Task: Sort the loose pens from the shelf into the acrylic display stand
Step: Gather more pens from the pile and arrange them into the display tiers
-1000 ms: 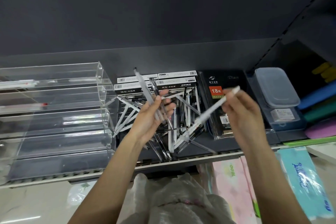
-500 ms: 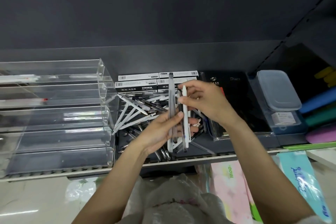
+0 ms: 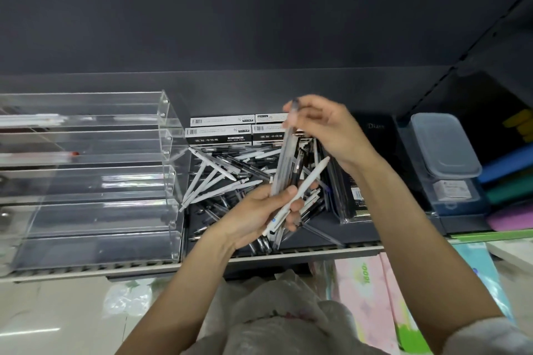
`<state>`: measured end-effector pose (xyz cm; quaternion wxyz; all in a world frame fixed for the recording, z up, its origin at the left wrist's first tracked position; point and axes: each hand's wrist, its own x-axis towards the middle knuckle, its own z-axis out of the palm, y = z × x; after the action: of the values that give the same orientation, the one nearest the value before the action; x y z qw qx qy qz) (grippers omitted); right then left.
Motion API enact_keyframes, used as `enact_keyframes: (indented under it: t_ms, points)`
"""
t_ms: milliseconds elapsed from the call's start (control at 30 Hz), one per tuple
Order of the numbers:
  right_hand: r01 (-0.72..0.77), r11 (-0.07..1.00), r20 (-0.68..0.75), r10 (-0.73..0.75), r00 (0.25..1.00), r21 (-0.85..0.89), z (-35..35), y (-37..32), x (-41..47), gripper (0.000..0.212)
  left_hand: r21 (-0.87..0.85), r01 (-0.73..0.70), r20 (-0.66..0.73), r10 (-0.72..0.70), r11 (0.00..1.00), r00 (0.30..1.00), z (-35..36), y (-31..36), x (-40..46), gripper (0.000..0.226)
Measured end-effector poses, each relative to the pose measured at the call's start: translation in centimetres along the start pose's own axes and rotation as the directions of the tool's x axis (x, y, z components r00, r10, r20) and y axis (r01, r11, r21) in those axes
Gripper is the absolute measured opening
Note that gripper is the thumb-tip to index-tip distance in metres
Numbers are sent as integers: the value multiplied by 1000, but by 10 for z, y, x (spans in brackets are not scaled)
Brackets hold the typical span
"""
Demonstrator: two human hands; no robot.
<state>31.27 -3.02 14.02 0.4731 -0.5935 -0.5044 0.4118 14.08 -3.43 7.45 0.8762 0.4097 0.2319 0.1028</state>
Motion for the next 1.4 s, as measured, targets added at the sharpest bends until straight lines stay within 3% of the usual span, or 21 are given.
enact_keyframes:
  t_ms: [167,300,467,567,667,733,867,967,1133,1233,1300,1367,1400]
  points:
    - [122,956,-373,-15,928,267,-20,-13,-4,6,-28,-35,-42,33,999,999,-3,-9,-2,34]
    - [240,903,-536,-13,844,357,-14,-4,-38,12,-174,-143,-140,119,974,983,-6,-7,3,34]
    - [164,950,-602,31,798,266,37,38,-78,14,-238,-310,-355,215,920,910,3,3,11,25]
    - [150,986,-638,-73,767,69,61,50,-87,14,-212,-365,-456,238,907,857,10,4,19,23]
    - [157,951,-608,-292,739,-266,72,56,-86,12,-215,-381,-494,236,899,837,18,3,25,24]
    - [171,908,-584,-380,718,-382,76,61,-84,10,-219,-401,-536,234,890,811,23,3,27,28]
    - [191,837,-533,-485,693,-513,82,65,-83,10,-156,-388,-624,214,908,751,29,1,30,41]
    - [185,766,-463,-541,702,-615,86,69,-84,11,-124,-405,-608,253,906,752,31,-2,31,49]
    - [236,669,-306,-587,749,-705,81,73,-87,13,-248,-452,-574,246,857,781,17,-6,31,19]
    - [215,801,-358,-467,809,-559,72,73,-96,18,-274,-482,-527,289,832,799,9,-3,25,15]
    - [59,927,-414,-222,883,-371,68,67,-101,24,-255,-509,-510,333,822,793,9,0,20,17]
    - [-131,974,-292,73,954,-184,70,61,-102,31,-253,-526,-516,347,812,783,13,1,17,22]
    - [-179,976,-235,148,961,-120,73,60,-102,30,-248,-527,-520,347,813,780,15,0,16,25]
